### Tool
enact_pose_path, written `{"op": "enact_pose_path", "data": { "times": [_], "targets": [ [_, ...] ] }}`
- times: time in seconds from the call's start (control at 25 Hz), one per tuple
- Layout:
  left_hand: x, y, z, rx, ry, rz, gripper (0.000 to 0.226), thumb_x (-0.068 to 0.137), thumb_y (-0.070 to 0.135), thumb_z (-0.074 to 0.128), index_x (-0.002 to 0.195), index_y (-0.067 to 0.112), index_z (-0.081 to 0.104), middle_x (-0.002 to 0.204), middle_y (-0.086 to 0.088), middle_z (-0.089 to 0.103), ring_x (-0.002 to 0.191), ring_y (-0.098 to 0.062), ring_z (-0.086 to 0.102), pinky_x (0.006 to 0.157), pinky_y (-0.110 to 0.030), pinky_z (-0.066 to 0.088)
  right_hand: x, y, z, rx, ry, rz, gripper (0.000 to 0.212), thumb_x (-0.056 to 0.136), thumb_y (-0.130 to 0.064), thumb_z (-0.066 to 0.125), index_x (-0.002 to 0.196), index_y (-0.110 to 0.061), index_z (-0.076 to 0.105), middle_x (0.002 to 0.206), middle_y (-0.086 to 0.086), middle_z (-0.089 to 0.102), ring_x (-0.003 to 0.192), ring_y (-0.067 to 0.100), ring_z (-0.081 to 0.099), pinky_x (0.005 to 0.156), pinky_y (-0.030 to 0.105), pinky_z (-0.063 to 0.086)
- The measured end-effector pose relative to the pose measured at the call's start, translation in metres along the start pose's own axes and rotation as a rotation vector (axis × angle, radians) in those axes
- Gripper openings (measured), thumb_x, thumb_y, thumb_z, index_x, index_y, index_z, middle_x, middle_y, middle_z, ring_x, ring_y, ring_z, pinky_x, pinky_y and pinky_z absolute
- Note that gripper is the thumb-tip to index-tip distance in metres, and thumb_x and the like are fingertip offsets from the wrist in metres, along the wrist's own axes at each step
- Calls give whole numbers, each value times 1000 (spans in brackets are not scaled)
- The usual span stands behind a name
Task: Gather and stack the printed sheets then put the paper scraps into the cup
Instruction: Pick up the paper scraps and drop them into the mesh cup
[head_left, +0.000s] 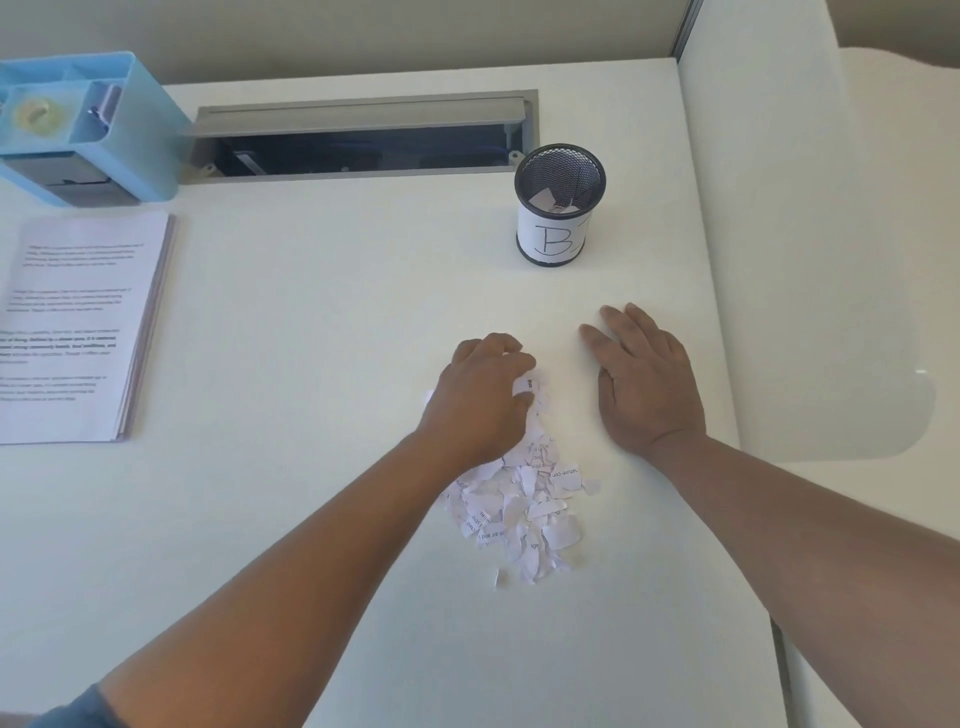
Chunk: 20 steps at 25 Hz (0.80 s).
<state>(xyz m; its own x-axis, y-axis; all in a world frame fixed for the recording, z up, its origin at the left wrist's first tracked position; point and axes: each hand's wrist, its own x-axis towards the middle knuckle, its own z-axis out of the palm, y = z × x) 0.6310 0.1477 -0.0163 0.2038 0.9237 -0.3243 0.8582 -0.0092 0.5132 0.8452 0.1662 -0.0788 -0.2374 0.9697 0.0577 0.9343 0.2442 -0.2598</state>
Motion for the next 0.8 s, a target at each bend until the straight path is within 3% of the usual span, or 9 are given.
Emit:
{"op": "enact_pose_path", "data": {
  "times": [0.12,0.28,0.4,0.52,0.64,0.8],
  "targets": [
    [0,2,-7,70,-158,-26,56,94,27,73,146,29,53,139,8,42,130,-19,34,100,-39,46,0,0,1,-7,-12,2,55,89,-17,41,142,-19,58,155,9,47,147,35,36,113,43,22],
    [7,6,2,-24,-93,-54,27,92,14,73,116,22,69,120,2,53,113,-22,52,86,-34,47,0,0,1,-14,-11,6,55,90,-19,38,141,-19,58,155,9,47,147,35,37,112,45,25],
    [12,4,-1,-45,-85,-67,8,93,10,68,95,18,68,106,2,59,101,-23,60,83,-35,51,-1,0,2,-17,-1,2,55,91,-19,37,141,-19,59,155,9,48,146,35,37,112,45,25],
    [12,1,-15,-103,-69,-84,14,92,13,72,85,23,65,83,13,55,79,-12,59,64,-23,41,0,0,1,-23,5,-2,56,92,-21,33,140,-18,59,154,10,49,145,36,38,112,44,23],
    [15,3,-41,-168,-38,-92,11,89,16,78,84,22,70,76,14,55,67,1,51,59,-17,38,0,0,2,-21,5,-3,56,92,-22,31,141,-18,59,154,10,49,146,36,38,113,45,25],
    [26,12,-80,-232,44,-41,13,84,18,83,79,24,72,66,13,56,55,2,49,54,-12,37,1,-1,2,-20,4,-4,55,92,-20,31,139,-18,59,153,10,49,145,37,39,112,47,28]
  ]
}}
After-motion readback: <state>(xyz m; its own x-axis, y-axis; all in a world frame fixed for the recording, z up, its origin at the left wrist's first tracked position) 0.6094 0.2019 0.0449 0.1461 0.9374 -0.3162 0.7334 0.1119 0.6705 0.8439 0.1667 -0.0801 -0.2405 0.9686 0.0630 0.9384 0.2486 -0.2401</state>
